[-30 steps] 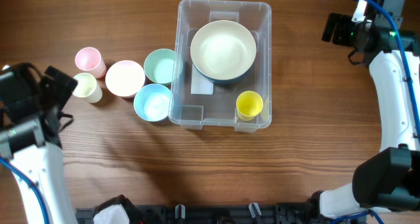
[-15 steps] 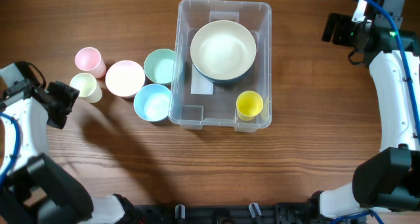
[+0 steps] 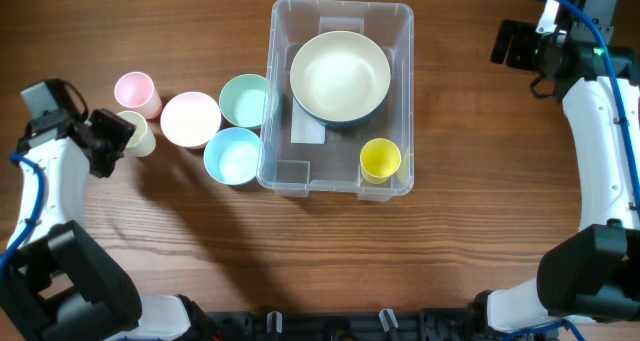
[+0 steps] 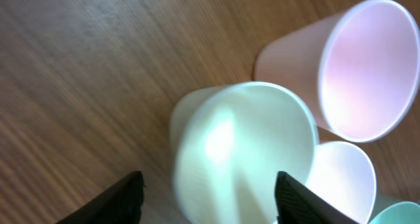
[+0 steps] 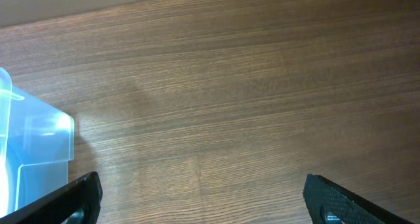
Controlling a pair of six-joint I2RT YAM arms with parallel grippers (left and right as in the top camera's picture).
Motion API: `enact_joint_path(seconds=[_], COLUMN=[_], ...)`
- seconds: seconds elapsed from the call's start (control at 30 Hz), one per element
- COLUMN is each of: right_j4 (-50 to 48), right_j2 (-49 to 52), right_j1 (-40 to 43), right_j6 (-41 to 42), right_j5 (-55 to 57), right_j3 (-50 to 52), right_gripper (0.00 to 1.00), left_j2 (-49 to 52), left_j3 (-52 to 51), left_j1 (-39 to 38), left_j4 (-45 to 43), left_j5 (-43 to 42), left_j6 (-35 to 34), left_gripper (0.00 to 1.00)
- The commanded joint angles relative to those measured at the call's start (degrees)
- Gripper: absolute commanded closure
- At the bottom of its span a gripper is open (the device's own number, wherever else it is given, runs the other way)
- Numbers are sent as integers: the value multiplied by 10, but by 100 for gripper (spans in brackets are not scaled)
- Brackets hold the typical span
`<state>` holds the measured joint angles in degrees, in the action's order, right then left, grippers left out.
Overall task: Pack container
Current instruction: 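Grasp the cream cup rim with the left gripper and lift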
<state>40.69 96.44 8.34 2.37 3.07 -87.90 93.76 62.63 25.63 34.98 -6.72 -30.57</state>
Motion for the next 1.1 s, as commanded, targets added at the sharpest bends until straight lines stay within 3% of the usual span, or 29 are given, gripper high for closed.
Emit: enact_joint_path(seconds=[0.0, 0.13, 0.7, 0.83, 0.97, 1.07], right_j4=[-2, -2, -2, -2, -2, -2], right_j2=[6, 6, 6, 6, 6, 6], right_j1=[-1, -1, -1, -1, -1, -1], right_j6=[8, 8, 8, 8, 8, 8], right_j5=[8, 8, 8, 8, 8, 8], right_j3=[-2, -2, -2, -2, -2, -2], right_gripper=[0, 0, 0, 0, 0, 0], left_j2=[1, 1, 35, 34, 34, 33], left_j3=[5, 5, 4, 4, 4, 4], left_j1=[-21, -24, -24, -24, -24, -24], left_j4=[-11, -12, -23, -33, -25, -5], left_j5=[40, 58, 62, 62, 62, 62], left_j6=[3, 3, 2, 3, 3, 3], left_gripper=[33, 42, 49, 71, 81, 95])
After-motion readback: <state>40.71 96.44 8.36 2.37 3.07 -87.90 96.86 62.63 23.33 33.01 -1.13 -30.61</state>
